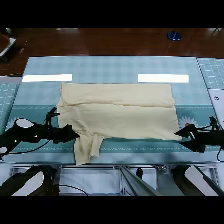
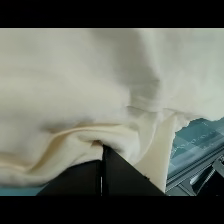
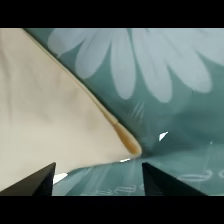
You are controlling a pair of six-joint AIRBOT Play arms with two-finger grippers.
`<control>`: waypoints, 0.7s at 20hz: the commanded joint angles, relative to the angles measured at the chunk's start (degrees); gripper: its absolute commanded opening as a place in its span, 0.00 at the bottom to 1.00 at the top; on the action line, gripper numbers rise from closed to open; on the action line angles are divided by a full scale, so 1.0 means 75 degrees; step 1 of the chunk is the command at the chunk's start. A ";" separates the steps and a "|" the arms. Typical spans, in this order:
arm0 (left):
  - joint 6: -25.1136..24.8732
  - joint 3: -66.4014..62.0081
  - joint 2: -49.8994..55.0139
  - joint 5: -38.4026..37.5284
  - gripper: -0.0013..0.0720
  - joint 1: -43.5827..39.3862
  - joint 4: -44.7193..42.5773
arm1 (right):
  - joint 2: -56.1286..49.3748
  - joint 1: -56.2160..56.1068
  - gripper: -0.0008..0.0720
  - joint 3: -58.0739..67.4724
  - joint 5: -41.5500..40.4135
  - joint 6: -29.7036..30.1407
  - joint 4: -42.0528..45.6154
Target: Fold the shirts.
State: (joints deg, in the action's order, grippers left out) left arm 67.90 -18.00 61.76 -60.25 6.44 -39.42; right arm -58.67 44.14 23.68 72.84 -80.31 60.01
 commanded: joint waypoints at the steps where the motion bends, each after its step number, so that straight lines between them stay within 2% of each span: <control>1: 0.0000 0.0003 -0.0003 0.0003 0.06 -0.0006 0.0012 | -0.0644 0.0003 0.86 -0.0009 -0.0411 0.0385 -0.0816; 2: 0.0000 0.0003 -0.0003 0.0020 0.06 -0.0006 0.0012 | -0.0796 0.0003 0.84 -0.0009 -0.0498 0.0495 -0.1058; 3: 0.0000 0.0003 -0.0006 0.0044 0.06 -0.0006 0.0012 | -0.0930 -0.0070 0.73 0.0006 -0.0542 0.0656 -0.1309; 4: -0.0006 0.0003 -0.0006 0.0058 0.06 -0.0006 0.0064 | -0.1026 -0.0219 0.54 0.0052 -0.0568 0.0790 -0.1457; 5: -0.0020 -0.0035 -0.0006 0.0047 0.06 -0.0006 0.0067 | -0.1061 -0.0440 0.23 0.0181 -0.0600 0.0985 -0.1550; 6: -0.0306 -0.0192 -0.0009 -0.0035 0.06 0.0015 0.0055 | -0.1058 -0.0682 0.04 0.0399 -0.0586 0.1105 -0.1597; 7: -0.0568 -0.0443 -0.0009 -0.0216 0.06 0.0093 0.0058 | -0.1058 -0.0883 0.04 0.0667 -0.0513 0.1122 -0.1556; 11: -0.0557 -0.1958 -0.0009 -0.0866 0.06 0.0618 0.0064 | -0.1058 -0.1466 0.03 0.2145 -0.0038 0.1011 -0.1466; 14: -0.0326 -0.3139 0.0067 -0.0679 0.06 0.0708 0.0058 | -0.1078 -0.1894 0.03 0.3089 -0.0195 0.0801 -0.1346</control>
State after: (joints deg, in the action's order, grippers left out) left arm 64.58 -34.15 61.89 -65.10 10.68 -38.96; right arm -66.54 32.99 40.36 71.40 -73.17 49.60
